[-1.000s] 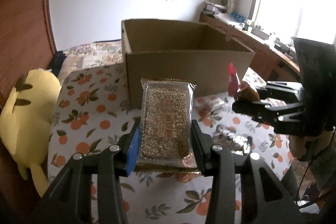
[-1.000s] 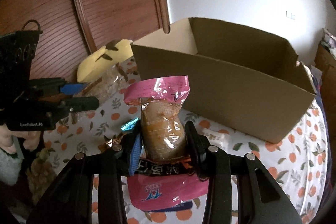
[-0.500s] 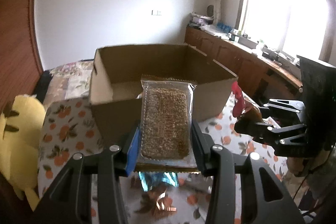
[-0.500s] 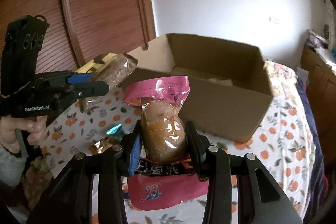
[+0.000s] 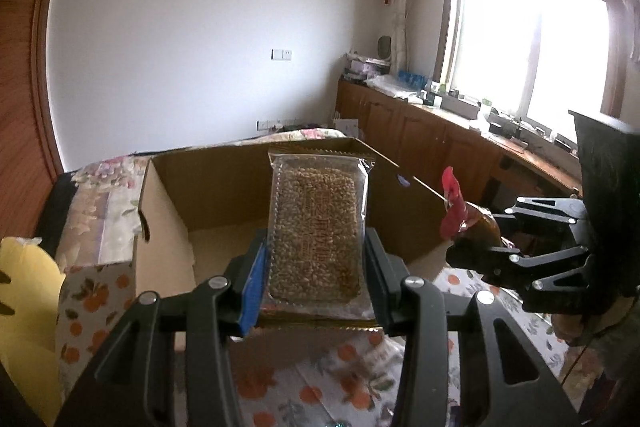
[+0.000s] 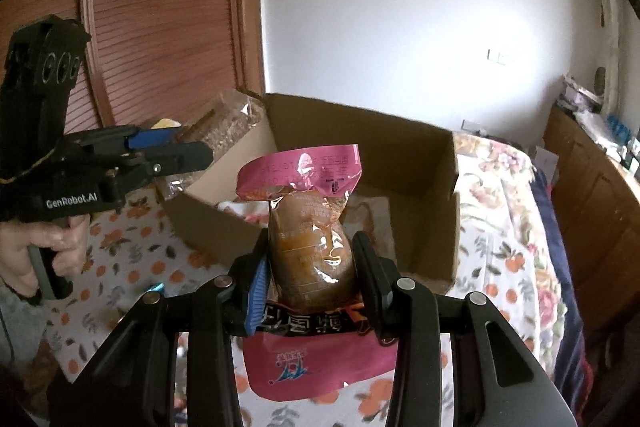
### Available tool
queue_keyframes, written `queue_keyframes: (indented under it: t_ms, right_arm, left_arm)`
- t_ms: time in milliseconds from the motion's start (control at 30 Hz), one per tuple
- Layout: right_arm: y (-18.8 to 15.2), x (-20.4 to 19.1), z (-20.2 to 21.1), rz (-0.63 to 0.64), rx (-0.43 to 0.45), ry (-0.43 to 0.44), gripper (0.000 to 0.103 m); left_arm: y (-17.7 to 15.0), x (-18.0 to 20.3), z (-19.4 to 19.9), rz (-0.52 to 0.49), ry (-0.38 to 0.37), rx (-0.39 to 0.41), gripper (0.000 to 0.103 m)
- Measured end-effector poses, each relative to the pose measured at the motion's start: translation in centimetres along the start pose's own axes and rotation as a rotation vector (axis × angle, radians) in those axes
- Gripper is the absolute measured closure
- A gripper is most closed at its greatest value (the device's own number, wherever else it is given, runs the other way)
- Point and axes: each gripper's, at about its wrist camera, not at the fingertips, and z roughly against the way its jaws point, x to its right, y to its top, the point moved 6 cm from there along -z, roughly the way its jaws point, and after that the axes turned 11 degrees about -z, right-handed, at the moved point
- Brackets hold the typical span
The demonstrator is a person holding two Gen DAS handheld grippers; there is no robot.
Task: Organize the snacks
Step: 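Carry both items over the box and open both tools to drop them inside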
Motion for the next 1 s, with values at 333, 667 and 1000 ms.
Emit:
queue_keyframes:
  t_ms: [333, 667, 1000]
  right_arm:
    - [2.3, 1.1, -5.1, -0.035, -0.024, -0.022, 0.064]
    - [3.0, 0.8, -8.7, -0.034, -0.04, -0.059, 0.063]
    - [2.4, 1.3, -9.9, -0.031, -0.066, -0.079, 0.06]
  left_arm:
    - [-1.5, -2.6, -3.3, 0.037, 0.038, -0.045, 0.059]
    - [-2.8, -3.1, -4.4, 0.064, 0.05, -0.07, 0.054]
    - [-2.2, -3.0, -2.2, 0.053, 0.082, -0.064, 0.053]
